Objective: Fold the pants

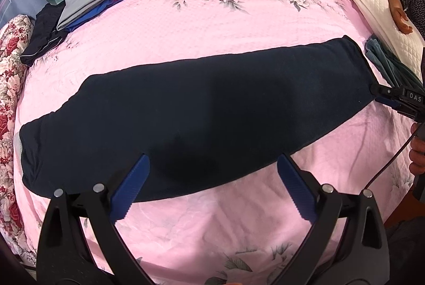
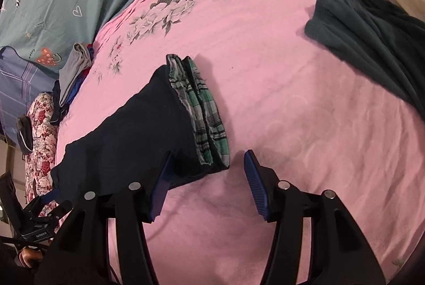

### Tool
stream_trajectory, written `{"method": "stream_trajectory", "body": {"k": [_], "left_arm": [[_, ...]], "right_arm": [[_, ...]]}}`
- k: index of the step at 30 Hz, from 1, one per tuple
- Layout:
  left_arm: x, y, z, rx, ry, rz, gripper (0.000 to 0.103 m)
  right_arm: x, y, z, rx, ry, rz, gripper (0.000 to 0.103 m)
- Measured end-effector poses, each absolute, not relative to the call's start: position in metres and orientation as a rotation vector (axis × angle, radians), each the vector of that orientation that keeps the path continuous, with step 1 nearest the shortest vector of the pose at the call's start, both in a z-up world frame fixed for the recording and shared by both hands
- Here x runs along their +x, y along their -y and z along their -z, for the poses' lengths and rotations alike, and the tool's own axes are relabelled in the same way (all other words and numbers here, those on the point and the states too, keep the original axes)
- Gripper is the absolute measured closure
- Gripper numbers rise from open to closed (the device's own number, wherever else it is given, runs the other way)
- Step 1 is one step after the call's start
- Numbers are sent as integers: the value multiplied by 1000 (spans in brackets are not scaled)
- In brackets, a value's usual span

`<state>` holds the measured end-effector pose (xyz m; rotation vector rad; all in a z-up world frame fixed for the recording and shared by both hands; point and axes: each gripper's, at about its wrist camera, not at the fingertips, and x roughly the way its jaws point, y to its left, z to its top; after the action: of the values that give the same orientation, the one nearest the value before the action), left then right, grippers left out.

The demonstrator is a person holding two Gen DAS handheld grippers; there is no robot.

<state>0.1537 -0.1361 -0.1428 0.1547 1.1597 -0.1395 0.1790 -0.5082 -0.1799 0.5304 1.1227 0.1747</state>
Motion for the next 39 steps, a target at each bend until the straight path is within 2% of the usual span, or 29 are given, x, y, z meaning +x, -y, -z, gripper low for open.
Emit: {"method": "stream_trajectory", "body": {"k": [7,10,11,15,20,23,31,35,39], "left_arm": [[154,135,141,150,-1152,120,5],[150,135,142,156,-1154,109,5],[149,134,143,159,-1158,101,5],[139,121,145,136,-1169,54,5],[137,98,149,60,-1183,13,5],[139,85,149,39,-1170,23,5],[139,27,138,-22,-1110,4,5],[128,-27,137,-101,-1110,-69,5],[111,-73,141,-166,-1122,-154,5]], "right_arm": [[181,502,183,556,-1126,-230,48],[181,511,188,637,-1118,-216,62],[182,511,189,614,-1122,-209,73],[184,510,191,635,-1133,-224,84],[182,500,171,593,-1065,-191,86],[183,480,140,483,-980,-185,86],[179,338,52,53,-739,-310,87],[165,242,50,-122,-685,-445,87],[149,161,84,-257,-732,-592,86]]}}
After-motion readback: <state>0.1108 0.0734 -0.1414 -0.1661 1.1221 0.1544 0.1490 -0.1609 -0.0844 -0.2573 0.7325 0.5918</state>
